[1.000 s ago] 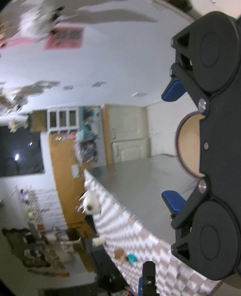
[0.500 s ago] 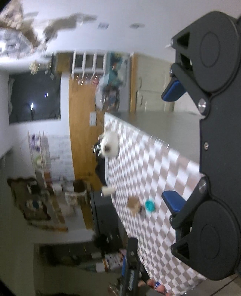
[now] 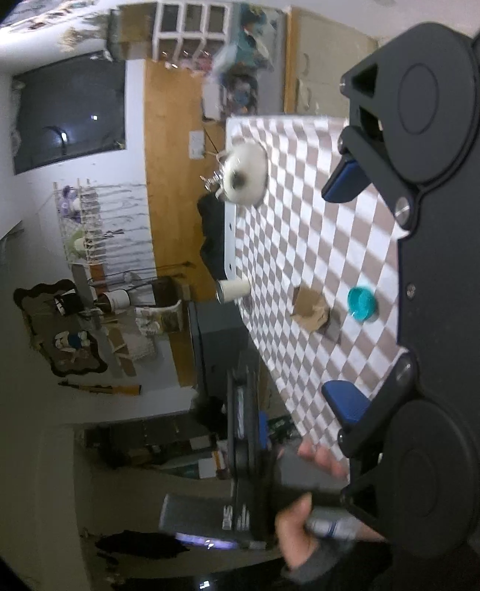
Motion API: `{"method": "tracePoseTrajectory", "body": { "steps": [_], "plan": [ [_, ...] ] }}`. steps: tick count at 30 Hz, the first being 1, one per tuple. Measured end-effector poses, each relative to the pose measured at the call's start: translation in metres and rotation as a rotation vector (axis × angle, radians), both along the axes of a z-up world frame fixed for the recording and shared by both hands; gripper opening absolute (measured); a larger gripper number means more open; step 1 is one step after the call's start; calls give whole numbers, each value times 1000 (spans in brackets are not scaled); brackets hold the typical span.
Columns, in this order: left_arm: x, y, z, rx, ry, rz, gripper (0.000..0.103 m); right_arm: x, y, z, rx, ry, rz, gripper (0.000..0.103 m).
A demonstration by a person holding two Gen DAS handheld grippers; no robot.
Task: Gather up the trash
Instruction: 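Lower left tool onto the brown paper scrap while right tool approaches the teal cap, then close left tool on the brown paper scrap while right tool grasps the teal cap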
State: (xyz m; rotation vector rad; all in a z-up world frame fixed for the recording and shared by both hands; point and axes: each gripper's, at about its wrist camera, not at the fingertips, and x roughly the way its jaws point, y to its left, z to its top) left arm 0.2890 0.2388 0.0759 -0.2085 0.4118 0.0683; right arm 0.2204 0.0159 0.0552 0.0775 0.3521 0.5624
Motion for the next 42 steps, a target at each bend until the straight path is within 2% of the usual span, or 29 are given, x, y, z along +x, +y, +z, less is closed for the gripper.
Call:
{"method": "tracePoseTrajectory", "body": {
  "steps": [7, 9, 11, 19, 25, 27, 31, 36, 39, 41, 42],
  "plan": [
    [87, 31, -65, -138, 164, 48, 103, 36, 24, -58, -20, 83, -16, 99],
    [103, 37, -82, -136, 202, 74, 103, 41, 26, -69, -43, 99, -28, 99],
    [116, 38, -96, -103, 228, 93, 103, 47, 26, -77, -56, 116, -31, 99],
    [138, 35, -128, -81, 231, 16, 103, 75, 44, -90, -112, 136, 0, 96],
    [143, 44, -135, -116, 163, -27, 101, 98, 88, -102, -235, 102, 104, 90],
    [145, 46, -138, -109, 162, -36, 88, 106, 101, -106, -269, 96, 122, 86],
    [150, 43, -140, -79, 167, -45, 78, 122, 119, -113, -292, 107, 141, 81],
    [149, 46, -141, -96, 166, -43, 52, 147, 132, -121, -284, 181, 134, 63],
    [149, 49, -142, -105, 166, -47, 48, 155, 131, -123, -244, 211, 124, 57],
    [149, 48, -142, -98, 168, -50, 47, 155, 132, -123, -242, 211, 120, 50],
    [148, 48, -141, -94, 170, -50, 46, 154, 133, -123, -246, 208, 116, 50]
  ]
}}
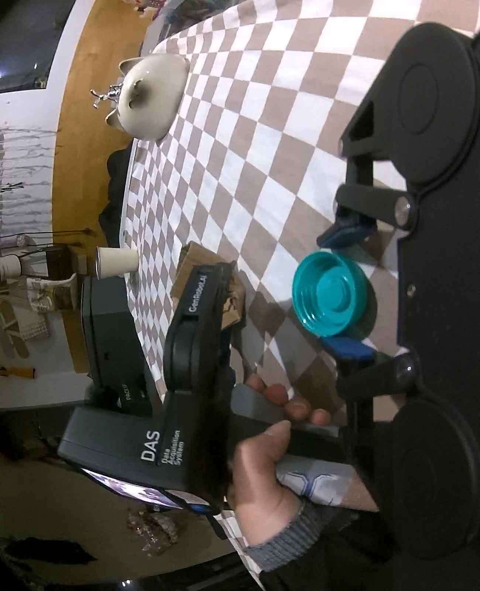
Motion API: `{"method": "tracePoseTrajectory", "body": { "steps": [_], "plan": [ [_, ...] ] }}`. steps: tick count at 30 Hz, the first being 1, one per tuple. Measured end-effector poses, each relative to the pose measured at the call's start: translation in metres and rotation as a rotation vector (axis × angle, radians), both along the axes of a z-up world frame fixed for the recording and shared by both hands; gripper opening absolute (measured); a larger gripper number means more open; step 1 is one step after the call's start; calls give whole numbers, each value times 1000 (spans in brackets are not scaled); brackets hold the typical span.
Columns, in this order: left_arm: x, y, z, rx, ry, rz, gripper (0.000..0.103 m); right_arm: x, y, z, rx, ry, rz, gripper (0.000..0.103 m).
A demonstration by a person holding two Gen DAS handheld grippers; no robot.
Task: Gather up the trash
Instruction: 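Close left tool on the brown paper scrap while right tool grasps the teal cap, then carry the paper scrap and teal cap over the wastebasket with both tools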
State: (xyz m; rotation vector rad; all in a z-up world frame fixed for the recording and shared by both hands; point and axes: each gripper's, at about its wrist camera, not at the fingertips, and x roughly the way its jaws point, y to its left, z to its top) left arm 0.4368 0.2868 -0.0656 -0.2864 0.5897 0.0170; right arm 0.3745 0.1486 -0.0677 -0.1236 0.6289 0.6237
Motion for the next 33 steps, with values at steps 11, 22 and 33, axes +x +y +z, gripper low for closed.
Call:
{"method": "tracePoseTrajectory", "body": {
  "steps": [11, 22, 33],
  "plan": [
    [-19, -4, 1, 19, 15, 8, 42, -22, -10, 0, -34, -18, -19, 49],
    [-61, -27, 3, 22, 15, 8, 42, -61, -34, 1, -43, -20, -61, 49],
    [-148, -43, 4, -40, -27, 69, 42, -99, -64, 4, -42, -16, -84, 49]
  ]
}}
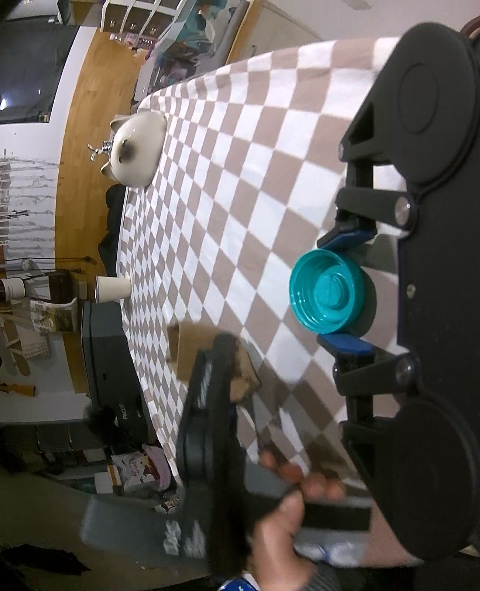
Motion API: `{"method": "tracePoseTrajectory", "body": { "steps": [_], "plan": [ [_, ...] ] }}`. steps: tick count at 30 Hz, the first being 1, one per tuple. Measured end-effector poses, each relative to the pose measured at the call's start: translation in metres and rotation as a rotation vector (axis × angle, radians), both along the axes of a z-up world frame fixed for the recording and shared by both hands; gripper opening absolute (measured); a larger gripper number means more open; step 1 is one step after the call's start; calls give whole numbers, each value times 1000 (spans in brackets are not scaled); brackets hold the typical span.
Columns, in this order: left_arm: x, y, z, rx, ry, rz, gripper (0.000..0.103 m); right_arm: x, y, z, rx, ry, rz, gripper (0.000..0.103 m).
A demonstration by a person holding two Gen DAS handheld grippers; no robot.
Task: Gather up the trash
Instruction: 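Carry the paper scrap and teal cap over the wastebasket with both tools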
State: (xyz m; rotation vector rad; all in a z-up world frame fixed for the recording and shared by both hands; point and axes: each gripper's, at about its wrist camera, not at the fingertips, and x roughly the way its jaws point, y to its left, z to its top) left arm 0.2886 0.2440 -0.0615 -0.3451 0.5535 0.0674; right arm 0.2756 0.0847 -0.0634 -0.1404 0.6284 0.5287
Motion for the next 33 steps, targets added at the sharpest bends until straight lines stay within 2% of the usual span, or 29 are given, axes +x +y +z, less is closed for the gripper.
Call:
{"method": "tracePoseTrajectory", "body": {
  "steps": [6, 16, 28, 33],
  "plan": [
    [-37, -16, 12, 43, -21, 4, 42, -22, -13, 3, -20, -24, 2, 49],
    [-98, -50, 36, 103, -75, -5, 42, -50, -52, 23, 26, -53, -48, 49],
    [-149, -90, 63, 190, -112, -36, 42, -79, -101, 47, 68, -105, -114, 49],
    [-163, -108, 68, 197, -128, -62, 42, -93, -124, 56, 80, -132, -148, 49]
  ]
}}
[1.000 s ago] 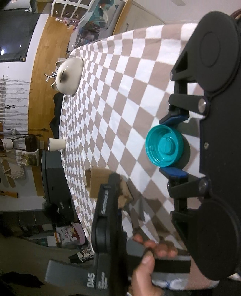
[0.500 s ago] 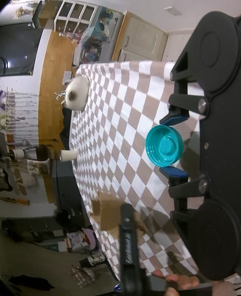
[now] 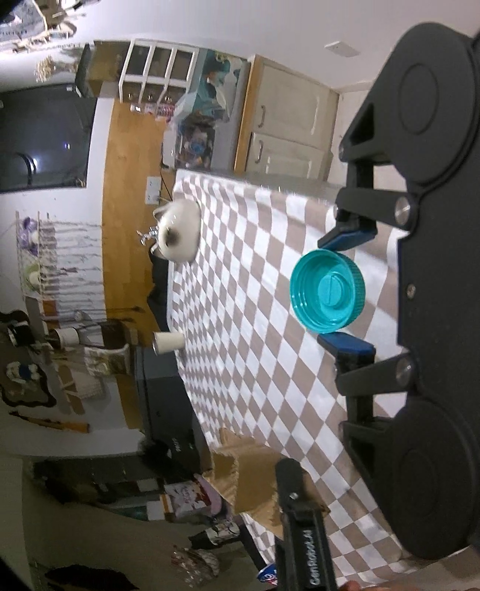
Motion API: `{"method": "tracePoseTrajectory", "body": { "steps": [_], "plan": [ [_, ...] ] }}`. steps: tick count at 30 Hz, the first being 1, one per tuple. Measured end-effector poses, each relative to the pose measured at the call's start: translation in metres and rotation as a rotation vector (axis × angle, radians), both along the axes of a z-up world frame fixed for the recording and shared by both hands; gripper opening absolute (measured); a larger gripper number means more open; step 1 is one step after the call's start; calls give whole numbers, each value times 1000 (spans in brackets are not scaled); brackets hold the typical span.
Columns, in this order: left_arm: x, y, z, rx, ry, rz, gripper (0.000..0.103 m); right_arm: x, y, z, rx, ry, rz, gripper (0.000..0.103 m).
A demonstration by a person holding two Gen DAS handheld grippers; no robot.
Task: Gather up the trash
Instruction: 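Carry the paper scrap and teal cap over the wastebasket with both tools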
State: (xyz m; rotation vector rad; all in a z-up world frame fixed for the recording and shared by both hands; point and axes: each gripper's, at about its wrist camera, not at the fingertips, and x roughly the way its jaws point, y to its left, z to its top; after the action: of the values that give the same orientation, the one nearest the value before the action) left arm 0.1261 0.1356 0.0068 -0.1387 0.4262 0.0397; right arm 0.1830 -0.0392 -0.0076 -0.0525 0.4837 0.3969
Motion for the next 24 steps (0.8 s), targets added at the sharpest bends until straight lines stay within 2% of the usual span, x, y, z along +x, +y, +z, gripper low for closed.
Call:
{"method": "tracePoseTrajectory", "body": {
  "steps": [12, 24],
  "plan": [
    [-6, -60, 4, 7, -11, -99, 42, -28, -76, 13, 27, -34, -115, 49],
    [5, -146, -5, 31, 20, -259, 42, -45, -156, 3, 56, -7, -243, 49]
  ]
}}
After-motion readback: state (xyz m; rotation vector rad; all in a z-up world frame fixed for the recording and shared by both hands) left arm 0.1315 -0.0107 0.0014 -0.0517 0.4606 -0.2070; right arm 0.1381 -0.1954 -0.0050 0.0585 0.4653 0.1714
